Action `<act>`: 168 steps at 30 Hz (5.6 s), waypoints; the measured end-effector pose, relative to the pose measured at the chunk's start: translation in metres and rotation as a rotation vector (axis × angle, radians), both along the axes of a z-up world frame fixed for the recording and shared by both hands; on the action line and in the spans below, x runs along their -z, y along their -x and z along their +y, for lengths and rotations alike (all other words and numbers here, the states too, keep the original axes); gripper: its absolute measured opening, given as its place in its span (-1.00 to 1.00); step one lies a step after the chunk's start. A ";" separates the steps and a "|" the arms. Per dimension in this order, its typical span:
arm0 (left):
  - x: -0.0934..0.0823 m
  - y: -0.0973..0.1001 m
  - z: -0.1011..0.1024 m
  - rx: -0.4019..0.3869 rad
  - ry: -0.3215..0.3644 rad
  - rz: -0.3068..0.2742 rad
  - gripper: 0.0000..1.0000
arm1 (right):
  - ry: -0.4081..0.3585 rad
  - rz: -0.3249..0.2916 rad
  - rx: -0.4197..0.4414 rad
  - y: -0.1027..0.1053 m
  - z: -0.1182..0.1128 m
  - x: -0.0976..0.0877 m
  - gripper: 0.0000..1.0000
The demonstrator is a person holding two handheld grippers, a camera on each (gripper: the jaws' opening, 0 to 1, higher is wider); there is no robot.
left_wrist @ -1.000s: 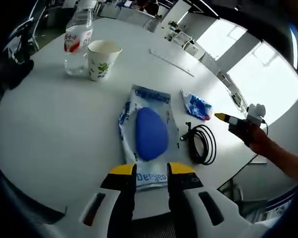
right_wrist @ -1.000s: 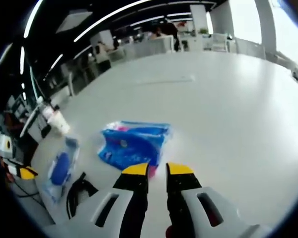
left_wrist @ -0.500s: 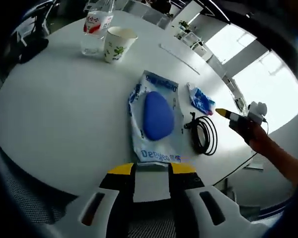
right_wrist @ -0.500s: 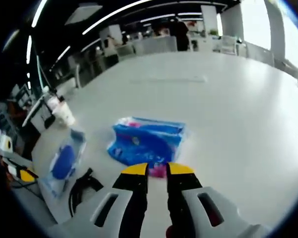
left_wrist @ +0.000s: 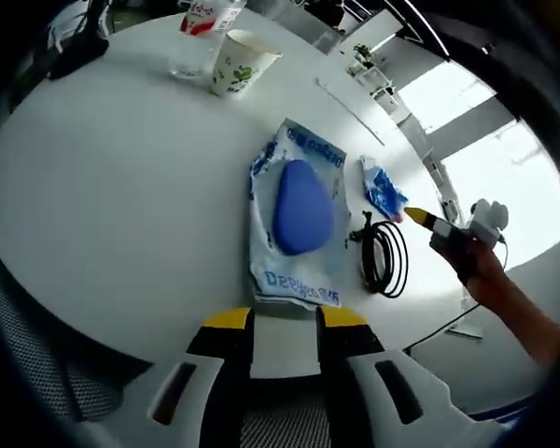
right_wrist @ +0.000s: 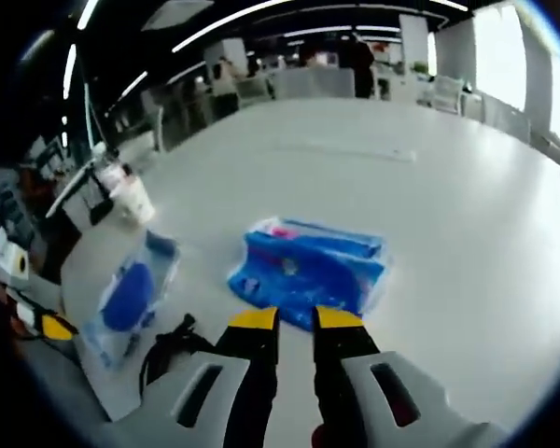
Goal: Arrange the tabletop items into an orderly group along one side of the table until the central work area is clear of visible clutter.
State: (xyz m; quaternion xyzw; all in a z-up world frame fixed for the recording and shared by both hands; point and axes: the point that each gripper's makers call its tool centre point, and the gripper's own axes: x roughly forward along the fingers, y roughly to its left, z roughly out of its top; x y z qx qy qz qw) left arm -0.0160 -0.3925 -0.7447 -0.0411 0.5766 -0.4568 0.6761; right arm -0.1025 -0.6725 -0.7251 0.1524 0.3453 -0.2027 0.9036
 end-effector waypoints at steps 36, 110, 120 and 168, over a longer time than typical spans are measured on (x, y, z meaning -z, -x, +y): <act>0.021 -0.001 -0.015 -0.136 0.002 0.118 -0.61 | 0.041 0.078 -0.482 -0.145 0.075 0.009 -0.44; 0.008 -0.153 0.017 -0.111 0.038 -0.019 -1.00 | -0.007 0.169 -0.478 -0.083 0.190 0.024 -0.98; 0.011 -0.153 0.029 -0.045 0.053 -0.014 -0.78 | -0.087 0.158 -0.412 -0.068 0.212 0.027 -0.95; 0.008 -0.114 0.049 0.177 0.085 -0.110 -0.99 | -0.274 -0.029 -0.093 -0.084 0.195 0.016 -0.98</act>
